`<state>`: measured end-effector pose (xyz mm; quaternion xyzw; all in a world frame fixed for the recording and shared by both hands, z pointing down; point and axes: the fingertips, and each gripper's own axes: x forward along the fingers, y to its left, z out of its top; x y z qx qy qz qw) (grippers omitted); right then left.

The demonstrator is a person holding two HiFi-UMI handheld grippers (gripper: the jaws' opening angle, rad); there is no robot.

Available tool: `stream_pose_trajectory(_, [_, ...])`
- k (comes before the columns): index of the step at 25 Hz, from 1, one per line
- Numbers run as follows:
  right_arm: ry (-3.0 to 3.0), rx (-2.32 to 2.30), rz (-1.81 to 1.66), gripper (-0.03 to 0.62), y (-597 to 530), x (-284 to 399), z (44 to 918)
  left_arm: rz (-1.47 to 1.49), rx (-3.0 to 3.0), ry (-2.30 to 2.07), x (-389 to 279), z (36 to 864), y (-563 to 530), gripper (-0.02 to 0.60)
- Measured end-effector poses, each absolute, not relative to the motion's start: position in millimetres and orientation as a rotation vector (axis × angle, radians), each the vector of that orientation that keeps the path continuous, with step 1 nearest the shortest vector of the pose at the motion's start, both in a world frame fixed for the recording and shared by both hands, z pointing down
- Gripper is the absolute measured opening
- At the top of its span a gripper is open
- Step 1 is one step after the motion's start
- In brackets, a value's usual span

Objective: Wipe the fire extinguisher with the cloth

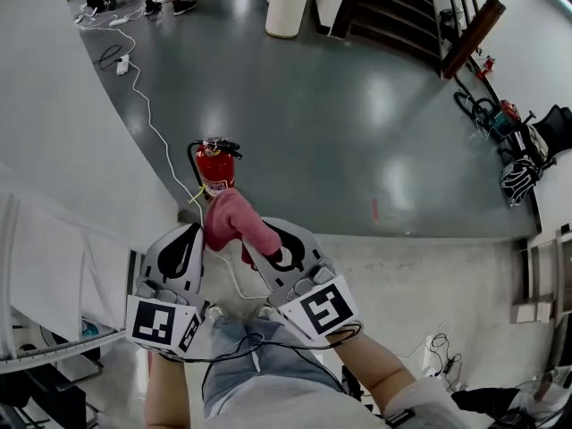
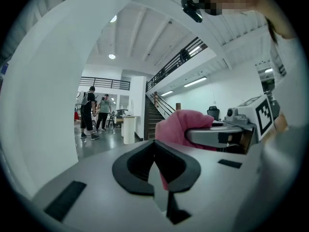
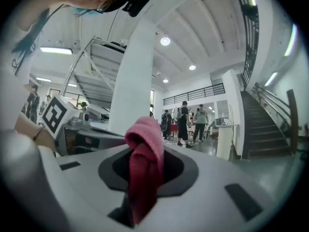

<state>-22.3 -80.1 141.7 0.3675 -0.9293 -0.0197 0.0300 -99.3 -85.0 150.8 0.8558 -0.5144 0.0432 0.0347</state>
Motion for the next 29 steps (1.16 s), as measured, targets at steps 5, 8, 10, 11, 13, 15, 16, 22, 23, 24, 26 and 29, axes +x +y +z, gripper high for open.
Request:
stream_pose_trajectory(5, [-2.922, 1.085, -0.051, 0.086, -72.1, -25.9, 128.4, 0.102, 2.655, -1.578, -91.4, 138.2, -74.4, 0.008])
stream_pose_trajectory(8, [-2.924, 1.075, -0.037, 0.086, -68.3, -28.0, 126.8, 0.092, 2.667, -1.570, -90.0, 133.1, -71.5, 0.009])
stream_pose_trajectory(10, [-2.928, 1.074, -0.017, 0.086, -66.9, -27.9, 126.4, 0.087, 2.672, -1.570, -89.1, 130.7, -70.7, 0.008])
stream_pose_trajectory(11, [-2.931, 1.073, -0.008, 0.086, -66.7, -27.8, 126.2, 0.083, 2.674, -1.569, -88.6, 129.4, -70.5, 0.008])
stream_pose_trajectory(13, [-2.931, 1.071, -0.001, 0.086, -67.2, -29.2, 126.1, 0.077, 2.679, -1.569, -88.8, 126.8, -70.6, 0.008])
stream_pose_trajectory(15, [-2.933, 1.068, -0.002, 0.086, -67.9, -31.8, 124.6, 0.077, 2.684, -1.569, -89.6, 124.2, -70.2, 0.008])
stream_pose_trajectory(16, [-2.937, 1.066, -0.003, 0.086, -68.1, -32.9, 123.2, 0.078, 2.686, -1.570, -89.8, 123.1, -69.7, 0.008])
stream_pose_trajectory(22, [-2.958, 1.063, 0.024, 0.086, -71.9, -38.3, 120.5, 0.069, 2.684, -1.575, -91.7, 119.0, -70.4, 0.008])
stream_pose_trajectory(23, [-2.962, 1.061, 0.036, 0.086, -71.9, -38.7, 120.9, 0.070, 2.683, -1.575, -91.5, 119.0, -70.5, 0.008])
stream_pose_trajectory(24, [-2.964, 1.058, 0.048, 0.086, -71.7, -38.8, 121.5, 0.073, 2.682, -1.576, -91.1, 119.1, -70.4, 0.008])
stream_pose_trajectory(26, [-2.967, 1.054, 0.066, 0.086, -71.2, -38.9, 123.1, 0.078, 2.682, -1.577, -90.4, 119.3, -70.3, 0.008])
stream_pose_trajectory(29, [-2.973, 1.049, 0.087, 0.086, -71.0, -39.7, 125.2, 0.078, 2.682, -1.580, -90.3, 118.9, -70.9, 0.008])
